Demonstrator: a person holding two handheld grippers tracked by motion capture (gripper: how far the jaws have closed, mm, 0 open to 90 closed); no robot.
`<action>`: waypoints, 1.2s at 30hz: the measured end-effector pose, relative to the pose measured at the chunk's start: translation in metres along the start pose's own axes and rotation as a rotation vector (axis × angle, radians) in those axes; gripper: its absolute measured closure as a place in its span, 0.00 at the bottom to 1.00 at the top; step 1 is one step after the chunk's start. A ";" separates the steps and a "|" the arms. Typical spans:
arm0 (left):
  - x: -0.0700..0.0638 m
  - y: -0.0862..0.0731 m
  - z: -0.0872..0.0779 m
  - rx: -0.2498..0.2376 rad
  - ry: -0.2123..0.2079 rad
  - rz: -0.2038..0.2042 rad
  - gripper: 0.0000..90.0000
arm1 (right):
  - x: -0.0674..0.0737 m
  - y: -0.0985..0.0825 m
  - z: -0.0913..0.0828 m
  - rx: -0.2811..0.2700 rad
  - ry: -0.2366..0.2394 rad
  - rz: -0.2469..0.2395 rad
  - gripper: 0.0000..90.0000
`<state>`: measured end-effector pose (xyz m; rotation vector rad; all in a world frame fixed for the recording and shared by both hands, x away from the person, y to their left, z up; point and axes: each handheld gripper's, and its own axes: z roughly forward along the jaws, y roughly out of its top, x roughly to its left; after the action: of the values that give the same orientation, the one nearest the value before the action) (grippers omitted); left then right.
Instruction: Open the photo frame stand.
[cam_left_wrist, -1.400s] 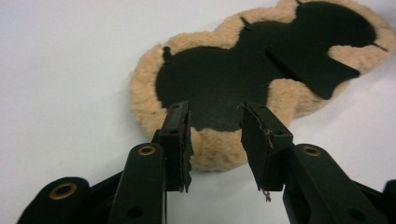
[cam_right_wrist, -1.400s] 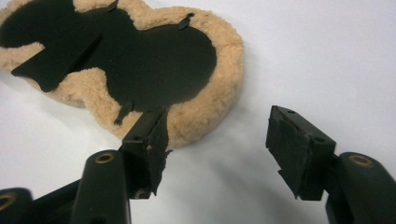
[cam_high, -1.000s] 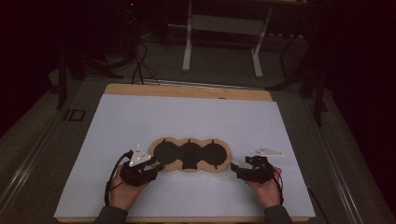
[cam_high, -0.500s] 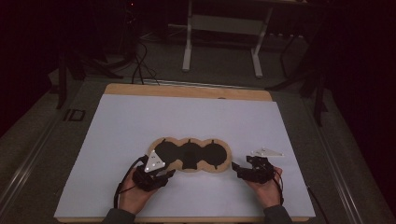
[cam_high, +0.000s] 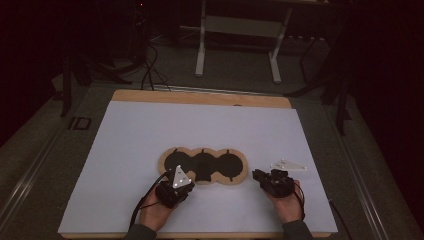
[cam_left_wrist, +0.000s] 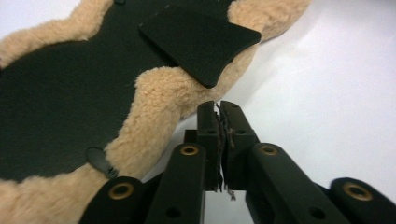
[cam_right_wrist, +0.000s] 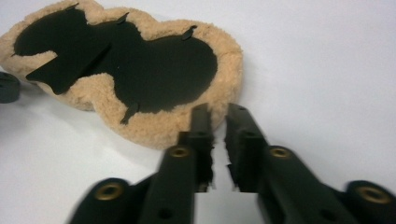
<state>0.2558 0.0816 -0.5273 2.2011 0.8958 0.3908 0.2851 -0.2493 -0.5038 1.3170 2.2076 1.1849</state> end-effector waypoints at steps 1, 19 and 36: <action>0.000 0.000 0.002 -0.001 -0.003 -0.005 1.00 | 0.000 0.000 -0.001 -0.005 0.001 0.000 0.98; -0.002 0.005 0.013 -0.016 0.001 -0.040 1.00 | 0.002 0.000 0.000 -0.003 0.002 -0.022 1.00; 0.001 0.008 0.010 -0.040 -0.005 -0.056 1.00 | 0.004 0.000 0.001 0.010 0.000 -0.040 1.00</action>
<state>0.2653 0.0734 -0.5286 2.1352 0.9372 0.3736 0.2840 -0.2458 -0.5040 1.2702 2.2328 1.1608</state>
